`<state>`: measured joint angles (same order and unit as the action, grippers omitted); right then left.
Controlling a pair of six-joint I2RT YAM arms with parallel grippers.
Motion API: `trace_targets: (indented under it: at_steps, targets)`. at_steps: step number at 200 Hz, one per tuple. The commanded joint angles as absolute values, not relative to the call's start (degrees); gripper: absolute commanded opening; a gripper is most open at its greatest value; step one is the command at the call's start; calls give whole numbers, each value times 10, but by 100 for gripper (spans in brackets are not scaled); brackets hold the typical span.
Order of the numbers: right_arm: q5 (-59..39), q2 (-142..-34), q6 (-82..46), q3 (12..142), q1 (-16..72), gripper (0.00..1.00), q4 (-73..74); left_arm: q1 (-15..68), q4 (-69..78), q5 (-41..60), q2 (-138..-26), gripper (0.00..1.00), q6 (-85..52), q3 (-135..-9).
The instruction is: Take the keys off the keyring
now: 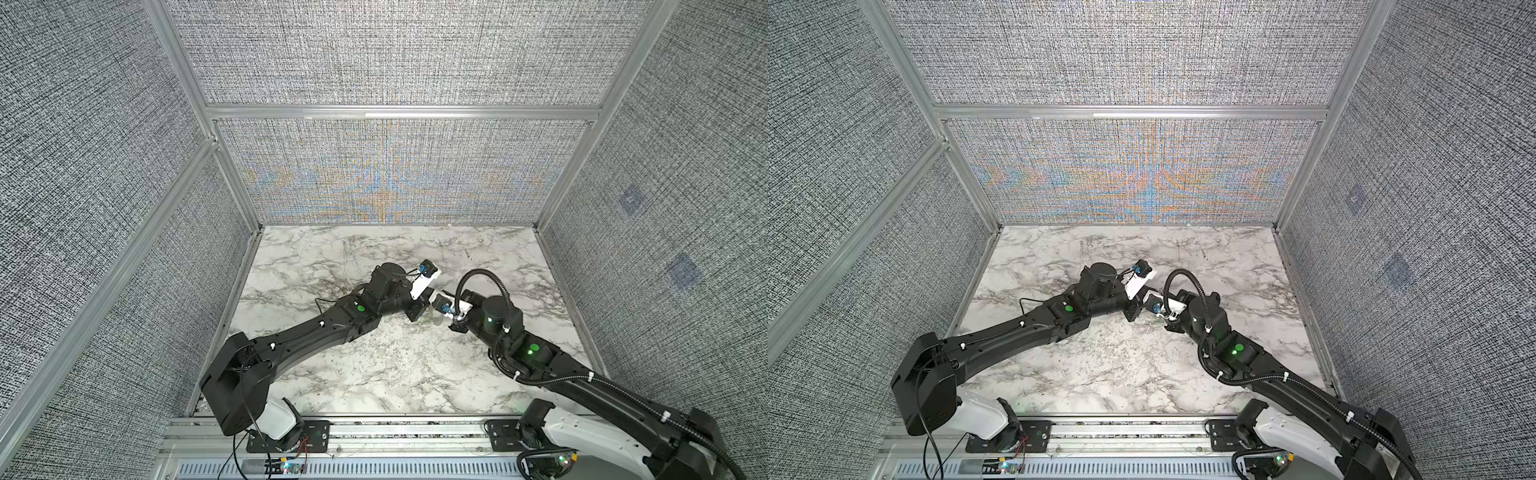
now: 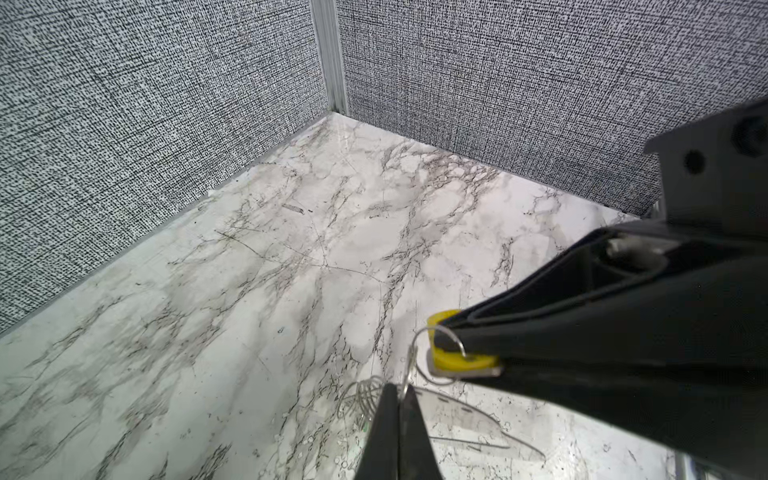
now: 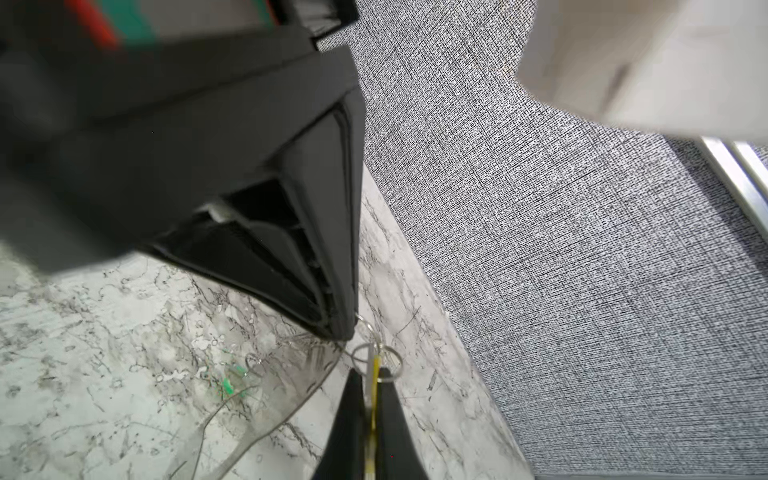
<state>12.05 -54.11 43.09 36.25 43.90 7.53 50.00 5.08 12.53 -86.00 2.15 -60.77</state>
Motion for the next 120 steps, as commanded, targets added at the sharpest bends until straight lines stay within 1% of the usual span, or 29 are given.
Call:
trace_targets:
  at_steps: [1,21,56,92,94,96,101,120]
  targets:
    - [95,-534,474,363,442,0,121,492,33,77,-868,0,14,-614]
    - [71,-529,489,358,442,0,131,491,22,92,-876,0,13,-622]
    - [56,-530,495,371,437,0,114,488,2,124,-894,0,7,-640]
    - [2,-530,468,395,394,0,59,485,14,127,-882,0,4,-637]
    - [-2,-529,467,395,391,0,57,485,15,127,-881,7,4,-636]
    - [-6,-529,465,396,388,0,55,484,17,128,-880,12,4,-635]
    - [-22,-528,462,399,379,0,48,484,19,132,-876,20,4,-633]
    - [-93,-527,451,410,339,0,20,480,35,132,-854,33,8,-613]
